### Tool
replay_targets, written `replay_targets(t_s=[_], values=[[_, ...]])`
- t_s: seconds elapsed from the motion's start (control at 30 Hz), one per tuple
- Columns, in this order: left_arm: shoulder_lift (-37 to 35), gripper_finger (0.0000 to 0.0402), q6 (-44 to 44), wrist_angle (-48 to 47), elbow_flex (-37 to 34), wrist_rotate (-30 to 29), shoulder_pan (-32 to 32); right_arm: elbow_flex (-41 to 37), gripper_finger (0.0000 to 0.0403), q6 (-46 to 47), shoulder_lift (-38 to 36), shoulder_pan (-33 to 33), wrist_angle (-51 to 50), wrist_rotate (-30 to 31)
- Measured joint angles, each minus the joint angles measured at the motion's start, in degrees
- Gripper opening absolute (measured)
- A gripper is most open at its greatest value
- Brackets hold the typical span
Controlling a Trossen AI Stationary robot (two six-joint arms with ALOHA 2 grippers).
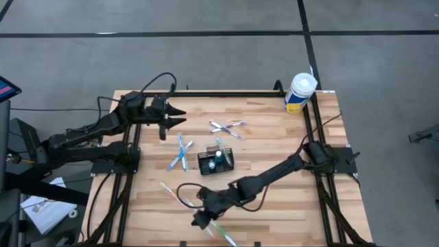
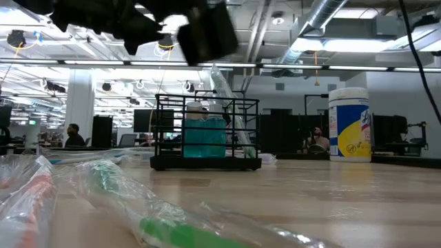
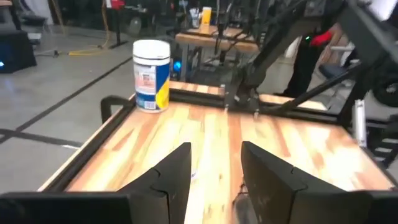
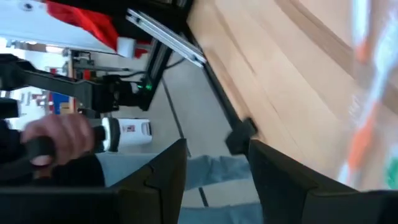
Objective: Pick & Place toothbrushing station
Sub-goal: Put the green toothbrush into the mesh organizer
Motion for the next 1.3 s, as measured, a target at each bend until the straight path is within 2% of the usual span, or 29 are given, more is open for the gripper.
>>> replay_targets(t_s=[0.13, 0.23, 0.33, 0.5, 0.8, 1.13, 1.3], values=[[0.23, 0.0137, 0.49, -0.47, 0.02, -0.14, 0.02, 0.57, 0.0164, -2.02, -0.28, -0.91, -7.47, -0.42], [0.28, 0.0137, 0.49, -0.46, 0.02, -0.16, 0.02, 0.53, 0.0164, -2.0, -1.35, -1.27, -18.1, -0.61], [0.3, 0.0137, 0.49, -0.5, 0.02, -0.18, 0.0, 0.64, 0.0165, -1.32, -1.83, -1.26, -22.89, -0.62], [0.3, 0.0134, 0.49, -0.51, 0.02, -0.23, 0.02, 0.66, 0.0168, -1.26, -1.88, -0.95, -19.43, -0.64], [0.3, 0.0132, 1.59, -0.76, 0.02, -0.45, 0.02, -0.44, 0.0165, -1.17, -1.83, -1.69, -19.94, -0.39], [0.3, 0.013, 1.6, -0.83, 0.02, -0.4, 0.02, -0.78, 0.0164, -2.24, -1.6, -2.32, -21.27, 4.33], [0.3, 0.013, 1.6, -0.88, 0.02, -0.36, 0.02, -0.97, 0.0161, -2.15, 3.14, -2.84, -15.6, 4.17]])
